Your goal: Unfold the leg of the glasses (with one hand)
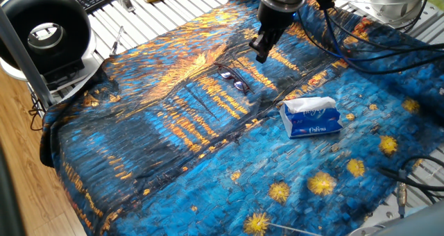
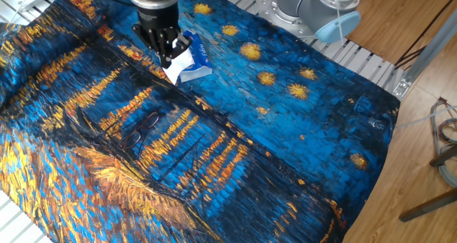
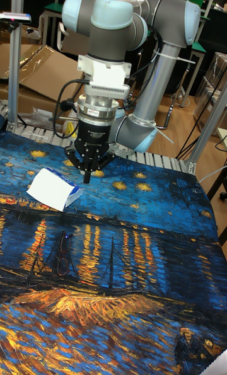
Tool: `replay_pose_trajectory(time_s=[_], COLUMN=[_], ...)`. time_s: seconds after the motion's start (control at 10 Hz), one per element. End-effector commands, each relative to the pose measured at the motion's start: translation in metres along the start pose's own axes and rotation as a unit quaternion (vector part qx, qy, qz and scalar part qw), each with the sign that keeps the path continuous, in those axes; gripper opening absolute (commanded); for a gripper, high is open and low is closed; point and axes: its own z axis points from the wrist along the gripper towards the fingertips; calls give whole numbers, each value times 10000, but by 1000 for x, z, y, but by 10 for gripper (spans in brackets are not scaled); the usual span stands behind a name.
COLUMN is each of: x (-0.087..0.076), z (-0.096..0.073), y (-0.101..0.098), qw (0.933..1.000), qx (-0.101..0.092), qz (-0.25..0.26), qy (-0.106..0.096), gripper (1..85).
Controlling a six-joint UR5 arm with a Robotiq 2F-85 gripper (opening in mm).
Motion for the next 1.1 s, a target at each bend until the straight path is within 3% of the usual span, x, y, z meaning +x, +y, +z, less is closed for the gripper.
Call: replay_pose_trajectory(time_s=[0.0,0.2,0.6,0.8,0.9,1.0], x=[-5,-1,-18,-17,-22,-26], z=[-2,-2,-2,-2,-3,-3], y=[-2,1,-1,1,3,-5], qw=[9997,9997,9990,9989,9987,9985], qx=[-2,-51,-31,-65,-96,54], qz=[215,251,237,295,233,68], qy=[-131,-53,-375,-364,-454,-541], gripper=[10,10,10,10,10,10])
